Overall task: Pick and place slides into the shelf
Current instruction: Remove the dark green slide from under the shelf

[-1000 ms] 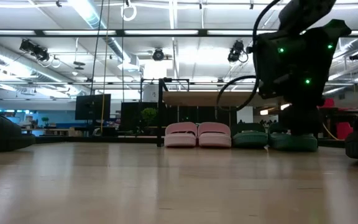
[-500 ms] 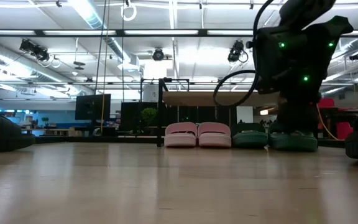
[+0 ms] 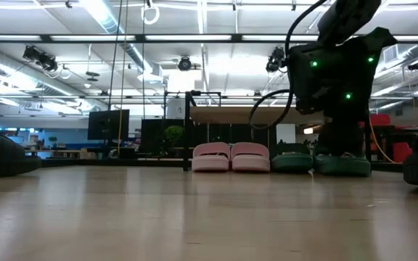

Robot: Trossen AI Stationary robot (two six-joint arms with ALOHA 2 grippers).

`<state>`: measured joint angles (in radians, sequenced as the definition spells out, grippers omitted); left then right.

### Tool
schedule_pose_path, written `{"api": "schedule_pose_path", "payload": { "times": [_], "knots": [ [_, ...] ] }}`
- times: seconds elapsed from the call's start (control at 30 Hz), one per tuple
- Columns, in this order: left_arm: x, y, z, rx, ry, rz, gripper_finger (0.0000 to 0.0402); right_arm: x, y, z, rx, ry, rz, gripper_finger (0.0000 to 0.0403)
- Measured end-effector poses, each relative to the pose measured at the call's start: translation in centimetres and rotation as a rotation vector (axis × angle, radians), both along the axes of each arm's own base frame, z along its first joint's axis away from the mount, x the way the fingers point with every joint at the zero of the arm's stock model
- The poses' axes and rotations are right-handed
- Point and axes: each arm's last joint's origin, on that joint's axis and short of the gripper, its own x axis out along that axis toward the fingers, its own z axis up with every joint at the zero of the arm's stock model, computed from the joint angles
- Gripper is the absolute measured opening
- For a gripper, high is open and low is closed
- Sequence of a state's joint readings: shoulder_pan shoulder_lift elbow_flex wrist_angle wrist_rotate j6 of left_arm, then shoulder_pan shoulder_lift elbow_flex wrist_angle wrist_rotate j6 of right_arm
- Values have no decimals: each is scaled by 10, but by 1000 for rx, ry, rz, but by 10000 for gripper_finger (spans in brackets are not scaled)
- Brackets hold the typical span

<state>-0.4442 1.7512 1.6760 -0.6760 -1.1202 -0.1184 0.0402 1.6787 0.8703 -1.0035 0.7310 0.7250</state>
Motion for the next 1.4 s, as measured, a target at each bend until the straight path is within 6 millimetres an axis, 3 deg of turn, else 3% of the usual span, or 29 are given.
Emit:
{"api": "schedule_pose_path", "payload": {
  "times": [0.4, 0.67, 0.9, 1.23, 1.4],
  "knots": [
    [0, 0, 0, 0, 0, 0, 63, 1, -30, -1, 8, -11, -84, 191],
    [0, 0, 0, 0, 0, 0, 67, 2, -31, -2, 25, -15, -76, 178],
    [0, 0, 0, 0, 0, 0, 58, 1, -32, -3, 5, -5, -67, 190],
    [0, 0, 0, 0, 0, 0, 67, -22, -30, -28, -70, 20, -48, 209],
    [0, 0, 0, -1, 0, 0, 67, -22, -30, -28, -109, 22, -27, 204]
  ]
}}
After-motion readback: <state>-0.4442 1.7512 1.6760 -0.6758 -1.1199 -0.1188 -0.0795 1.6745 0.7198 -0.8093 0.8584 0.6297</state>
